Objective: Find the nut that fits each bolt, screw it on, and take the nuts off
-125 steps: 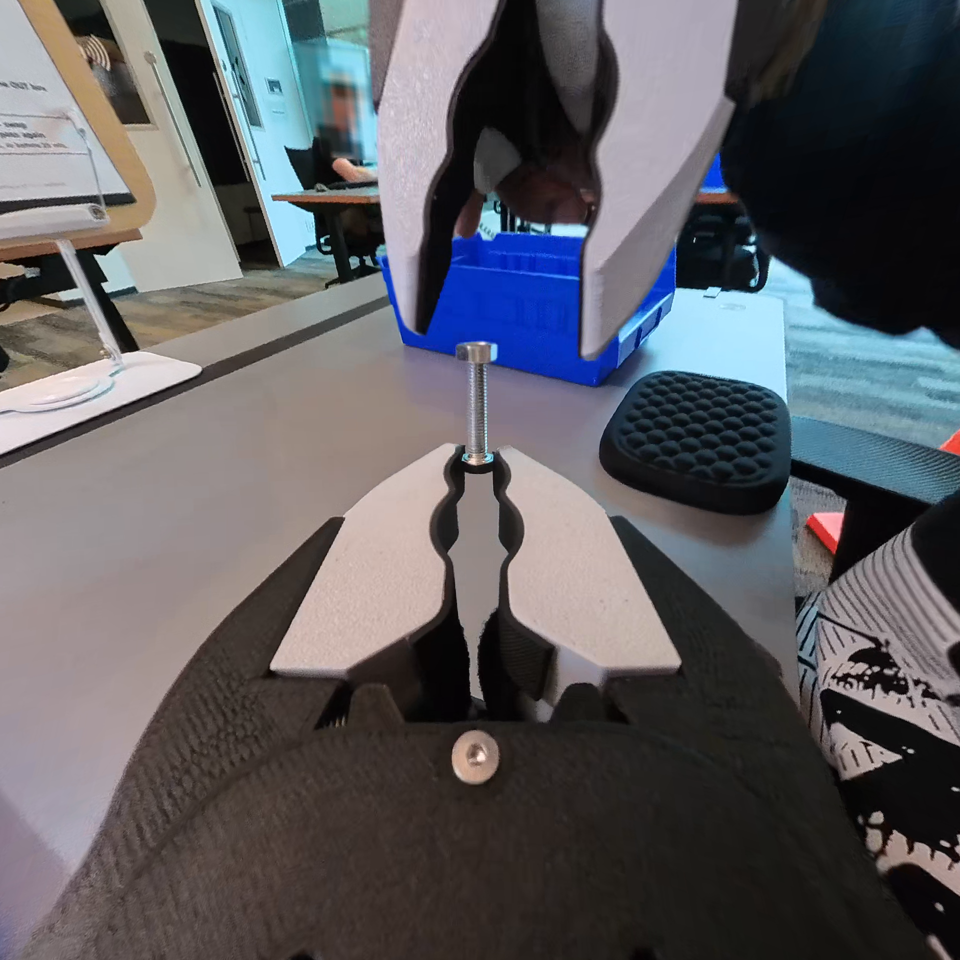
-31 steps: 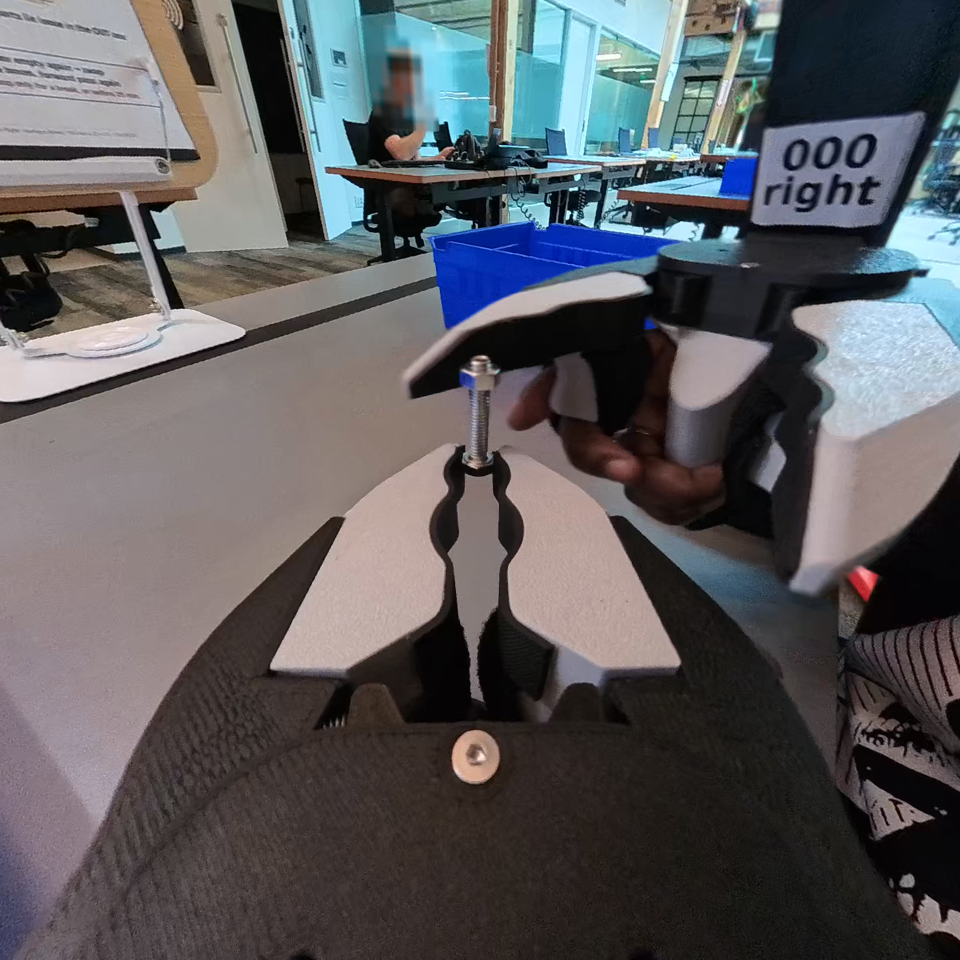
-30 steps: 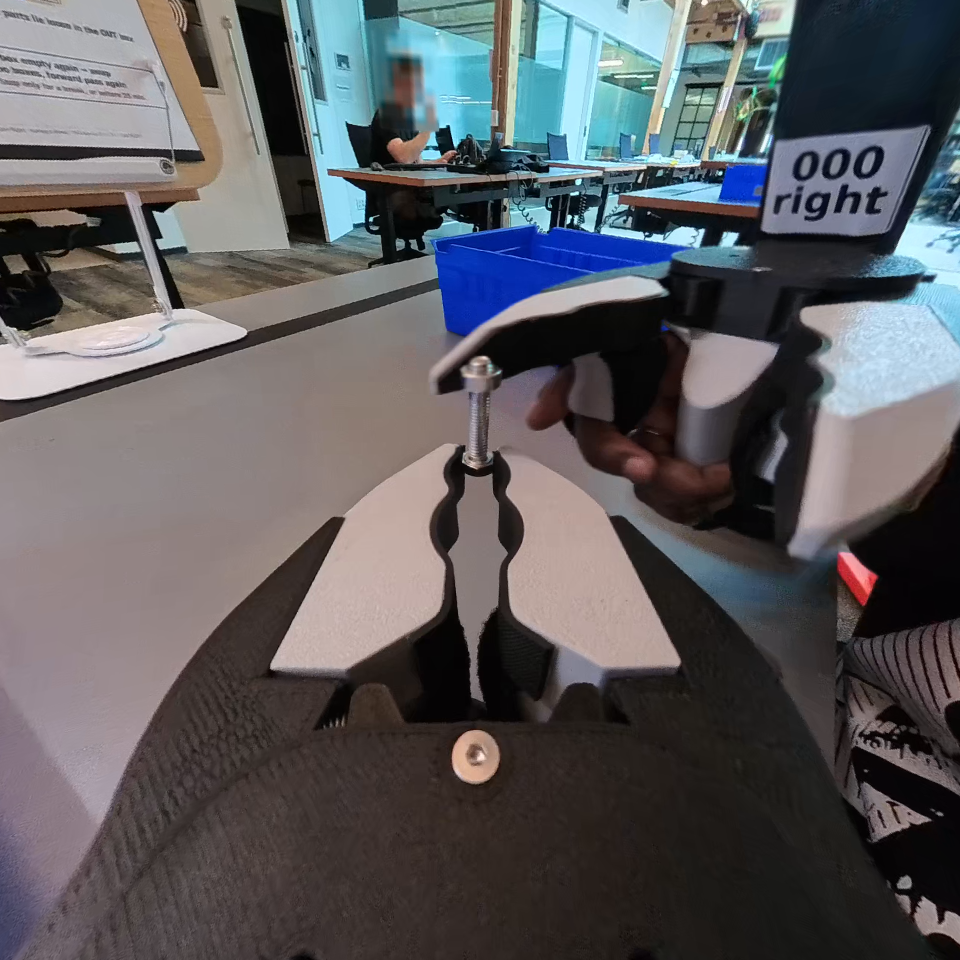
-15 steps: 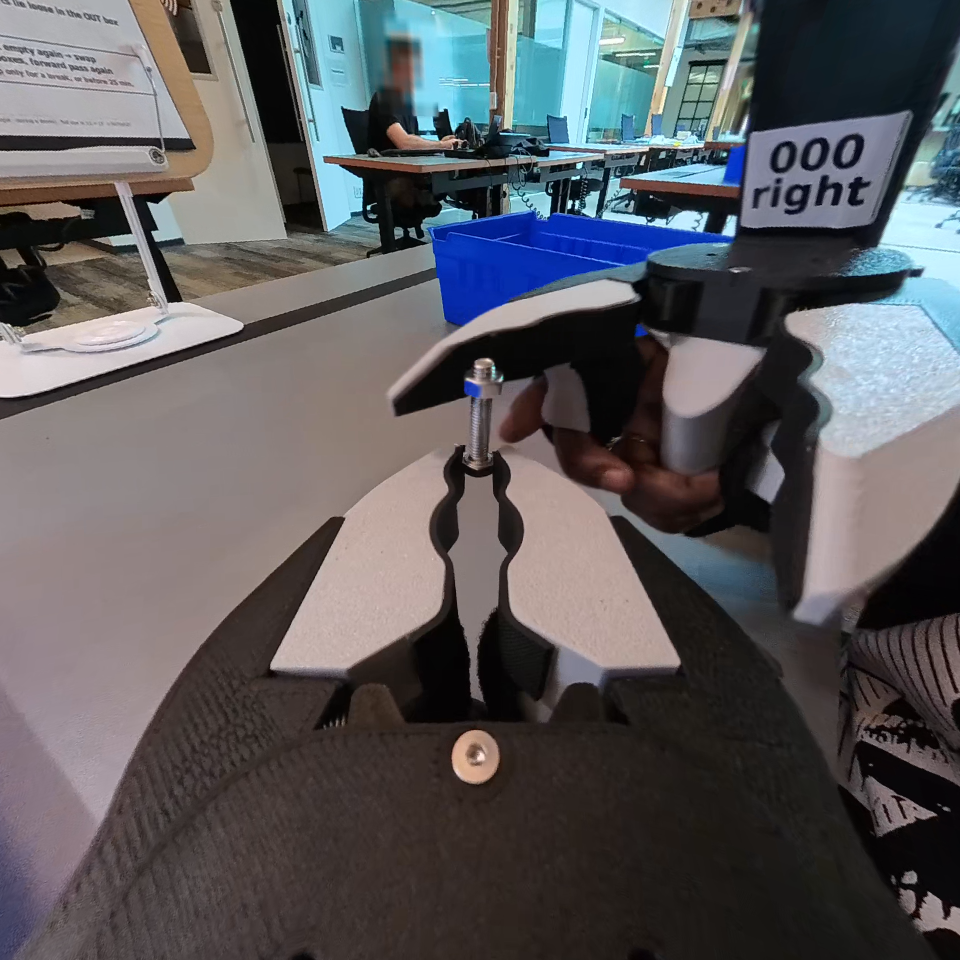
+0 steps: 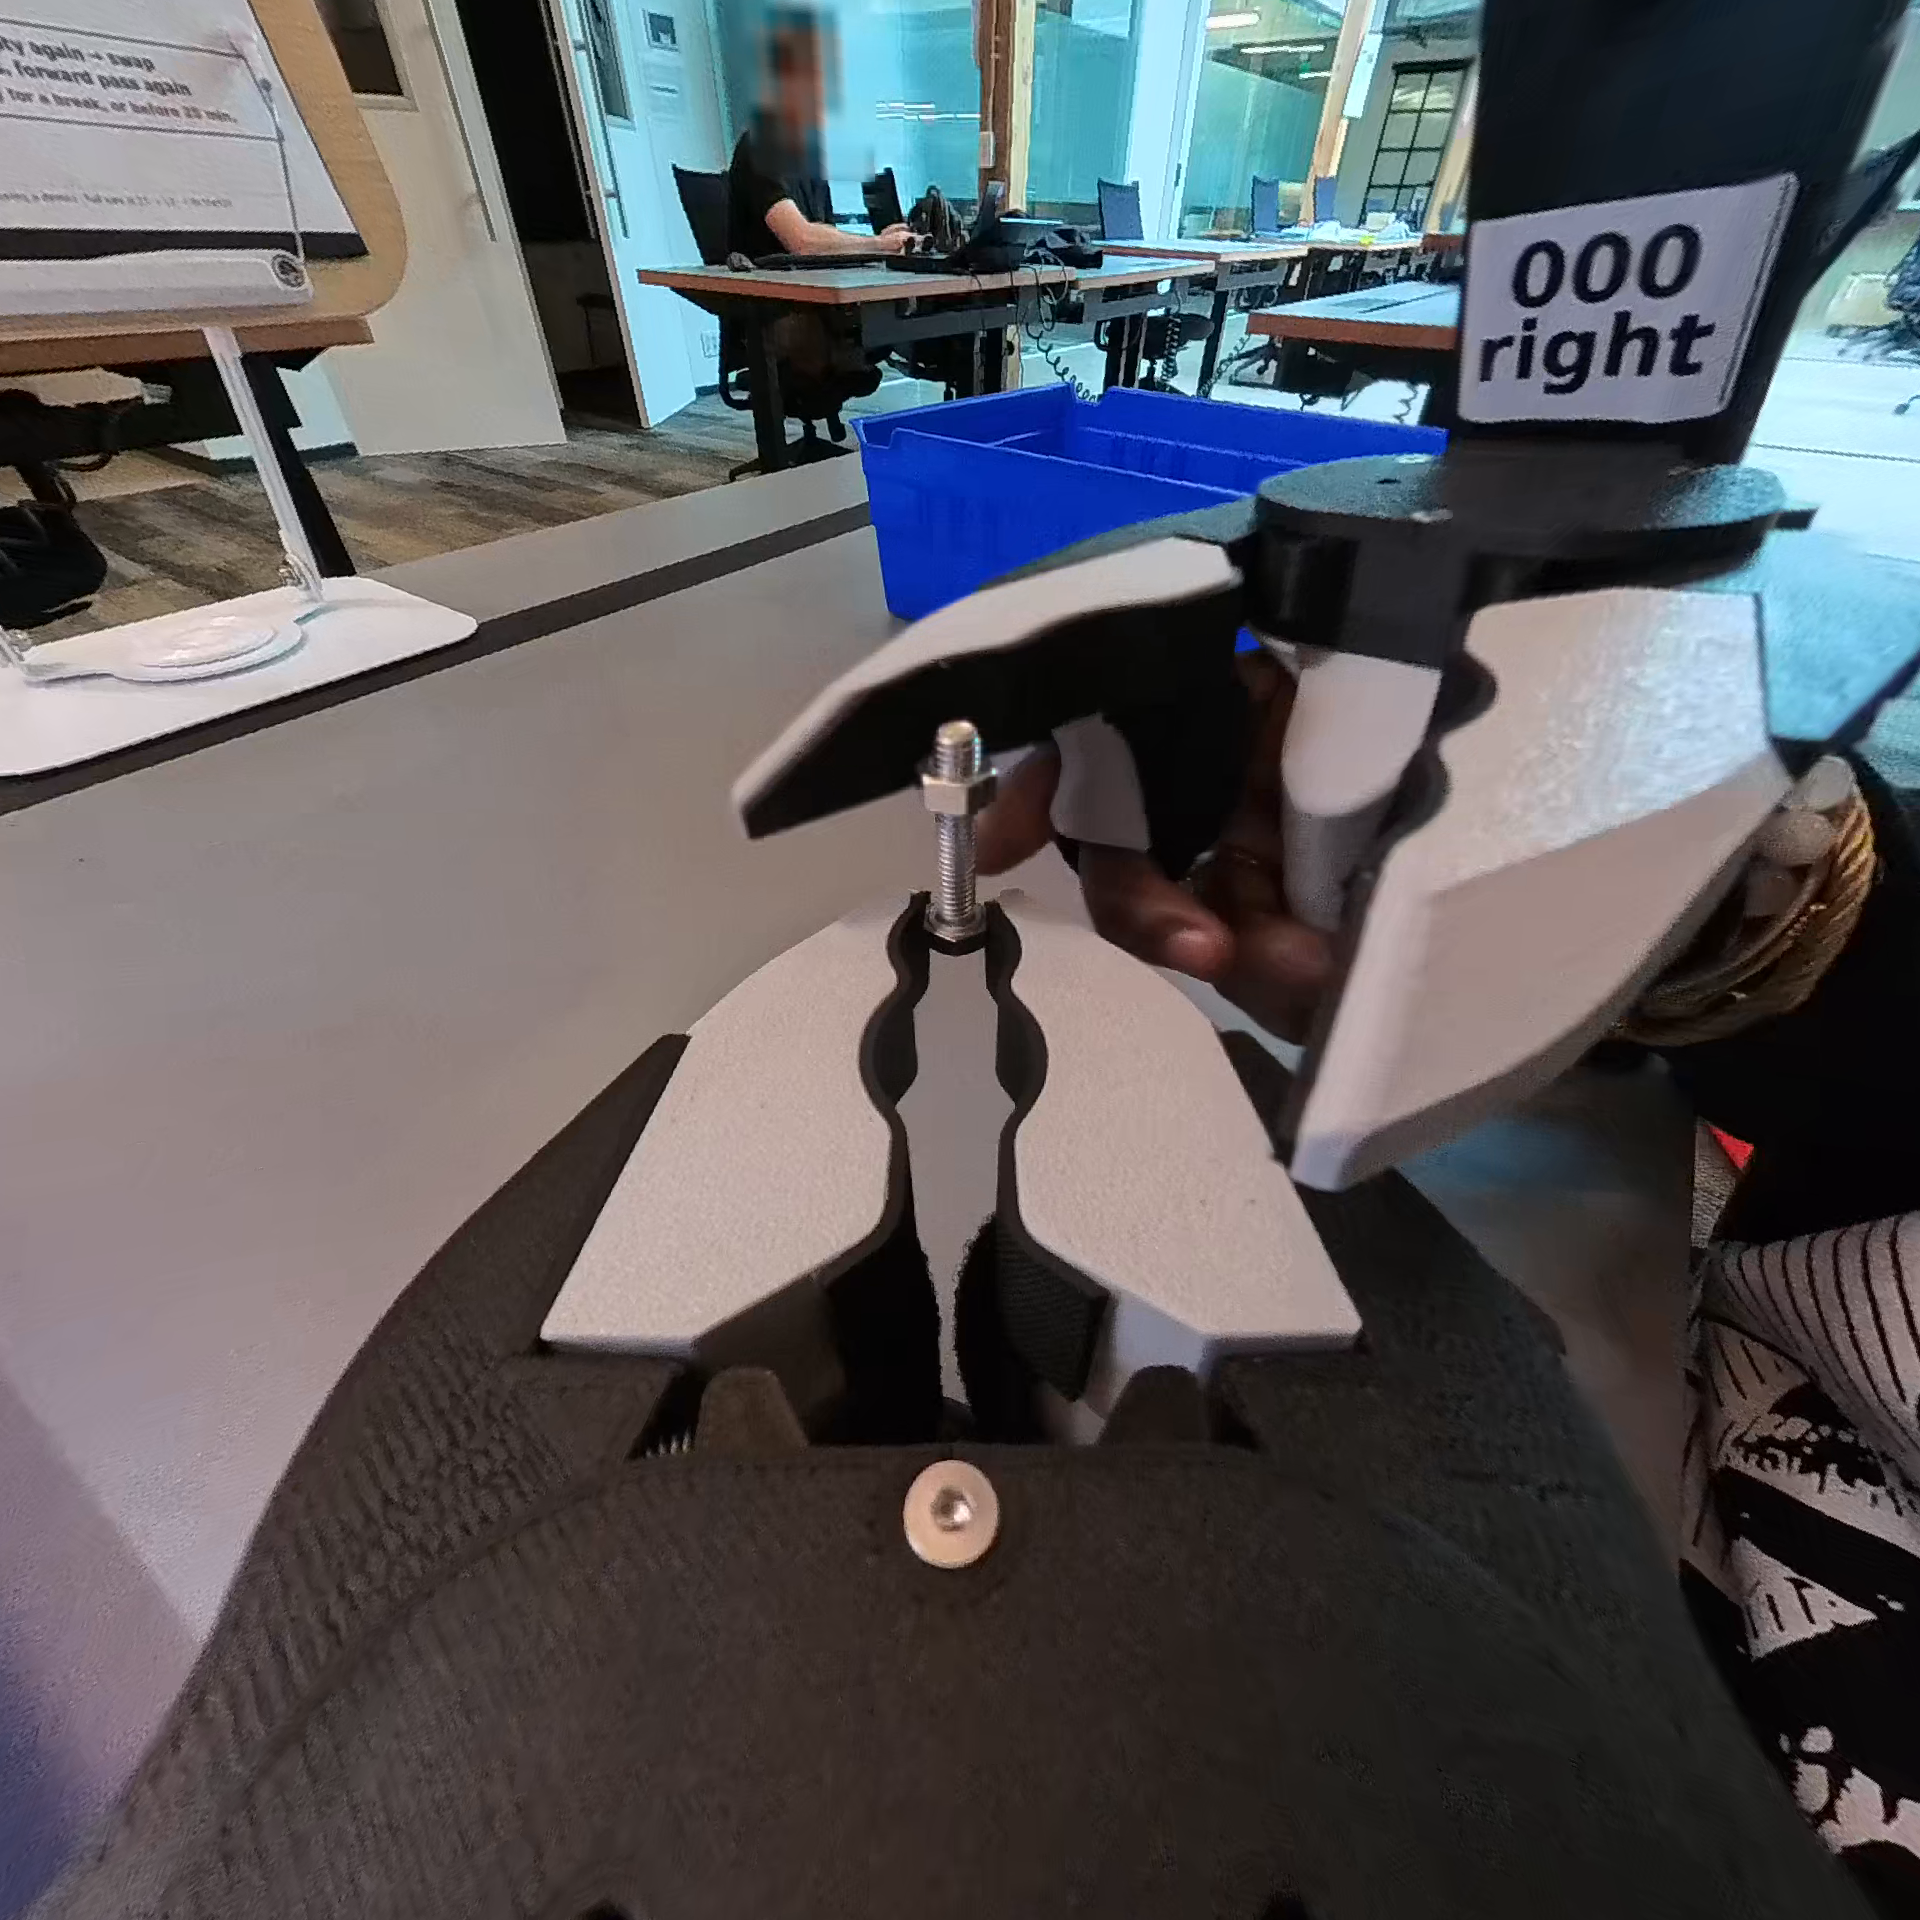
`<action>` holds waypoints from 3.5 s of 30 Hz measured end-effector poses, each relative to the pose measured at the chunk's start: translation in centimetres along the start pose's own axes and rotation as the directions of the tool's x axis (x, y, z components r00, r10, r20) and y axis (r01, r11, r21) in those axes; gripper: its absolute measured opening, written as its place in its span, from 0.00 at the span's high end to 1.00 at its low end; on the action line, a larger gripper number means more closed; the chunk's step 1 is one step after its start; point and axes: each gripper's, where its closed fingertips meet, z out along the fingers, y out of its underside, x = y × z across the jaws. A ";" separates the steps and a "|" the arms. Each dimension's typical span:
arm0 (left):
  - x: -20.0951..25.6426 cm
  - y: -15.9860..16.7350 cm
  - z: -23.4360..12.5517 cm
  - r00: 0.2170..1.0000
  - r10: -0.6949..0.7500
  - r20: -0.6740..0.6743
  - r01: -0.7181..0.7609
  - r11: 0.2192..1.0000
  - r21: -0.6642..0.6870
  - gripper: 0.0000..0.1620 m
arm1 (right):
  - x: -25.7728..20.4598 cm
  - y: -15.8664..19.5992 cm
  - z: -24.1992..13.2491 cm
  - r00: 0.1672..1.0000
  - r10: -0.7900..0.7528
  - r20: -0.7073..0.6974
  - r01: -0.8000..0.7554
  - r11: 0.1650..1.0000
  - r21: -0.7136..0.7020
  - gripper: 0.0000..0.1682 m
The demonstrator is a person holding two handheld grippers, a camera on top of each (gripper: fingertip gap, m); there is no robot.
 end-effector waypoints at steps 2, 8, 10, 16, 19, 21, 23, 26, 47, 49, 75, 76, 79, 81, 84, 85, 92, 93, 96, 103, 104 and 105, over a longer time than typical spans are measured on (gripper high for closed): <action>-0.1 -0.1 0.0 1.000 -0.011 0.003 0.011 1.000 0.005 0.94 | -0.1 0.0 -0.9 1.000 0.001 -0.017 -0.001 1.000 0.004 0.60; -0.2 0.0 0.0 1.000 -0.018 -0.001 0.018 1.000 -0.002 0.94 | 0.7 -1.0 -3.8 0.998 0.027 -0.061 -0.021 0.995 0.093 0.82; -0.1 0.1 0.1 1.000 -0.010 0.000 0.010 1.000 -0.007 0.94 | 1.4 -1.1 -2.9 0.997 0.030 -0.075 -0.023 0.995 0.094 0.69; -0.1 0.4 0.3 1.000 -0.005 0.004 0.005 1.000 -0.030 0.94 | 0.7 0.6 -0.2 1.000 0.025 -0.005 -0.025 0.999 -0.028 0.63; -0.4 0.3 0.2 1.000 -0.022 0.012 0.022 0.999 -0.024 0.94 | 0.5 0.7 -2.0 0.999 0.027 -0.040 -0.028 0.999 -0.030 0.70; -0.4 0.3 0.2 0.999 -0.031 0.011 0.032 0.999 -0.026 0.94 | -0.4 0.6 -3.8 1.000 0.028 -0.009 -0.029 0.999 -0.027 0.86; -0.4 0.4 0.3 1.000 -0.031 0.007 0.031 0.999 -0.029 0.94 | 0.0 0.2 -4.9 0.999 0.025 -0.043 -0.025 1.000 -0.010 0.87; -0.3 0.5 0.3 1.000 -0.017 0.007 0.017 0.999 -0.037 0.94 | 1.4 -0.3 -4.6 0.994 -0.009 -0.110 0.010 1.000 0.005 0.77; -0.1 0.8 0.5 1.000 0.018 0.014 -0.018 0.998 -0.063 0.94 | 2.4 0.3 -2.3 0.969 -0.194 -0.152 0.163 0.967 -0.197 0.96; 0.1 0.8 0.5 1.000 0.026 0.006 -0.026 0.998 -0.066 0.94 | 2.5 0.4 -2.5 0.967 -0.198 -0.158 0.163 0.964 -0.208 0.97; -0.1 -0.1 0.0 1.000 -0.006 -0.002 0.006 1.000 0.006 0.78 | 24.6 7.8 -41.4 0.219 -0.040 -0.975 -0.618 0.768 -0.171 0.96; -0.1 -0.1 0.0 1.000 -0.006 -0.001 0.006 1.000 0.005 0.78 | 24.6 8.1 -41.6 0.216 -0.047 -0.975 -0.625 0.761 -0.176 0.96; -0.1 -0.1 0.0 1.000 -0.009 0.001 0.009 1.000 0.005 0.78 | 24.6 8.8 -41.9 0.209 -0.052 -0.977 -0.647 0.742 -0.178 0.96; -0.2 -0.1 -0.1 1.000 -0.012 0.001 0.012 1.000 0.005 0.78 | 24.5 9.2 -42.0 0.208 -0.061 -0.976 -0.658 0.730 -0.186 0.96; -0.2 -0.1 -0.1 1.000 -0.011 0.003 0.011 1.000 0.008 0.78 | 24.3 9.6 -42.3 0.206 -0.074 -0.976 -0.668 0.718 -0.195 0.96; -0.2 -0.1 -0.1 1.000 -0.011 0.003 0.011 1.000 0.008 0.78 | 24.2 9.6 -42.3 0.206 -0.070 -0.976 -0.668 0.719 -0.193 0.95; -0.6 -0.5 -0.3 0.999 -0.023 0.027 0.022 0.999 0.024 0.77 | 23.2 6.2 -40.4 0.220 -0.072 -0.973 -0.538 0.823 -0.183 0.76; -0.8 -0.7 -0.4 0.999 -0.030 0.045 0.029 0.999 0.037 0.75 | 22.6 5.1 -39.6 0.228 -0.075 -0.971 -0.490 0.853 -0.181 0.71; -2.0 -1.7 -1.3 0.989 -0.056 0.133 0.044 0.995 0.093 0.66 | 20.5 1.9 -36.8 0.244 -0.102 -0.964 -0.334 0.925 -0.182 0.56; -5.8 -4.8 -6.3 0.896 -0.129 0.426 0.069 0.986 0.153 0.29 | 14.9 -1.4 -31.0 0.277 -0.074 -0.958 -0.149 0.982 -0.119 0.25; -6.6 -5.0 -7.1 0.868 -0.131 0.479 0.070 0.987 0.145 0.21 | 14.4 -1.6 -30.5 0.277 -0.067 -0.958 -0.139 0.984 -0.109 0.21; -7.2 -5.0 -7.9 0.841 -0.127 0.526 0.069 0.989 0.129 0.17 | 13.9 -1.6 -30.1 0.276 -0.057 -0.959 -0.135 0.986 -0.098 0.18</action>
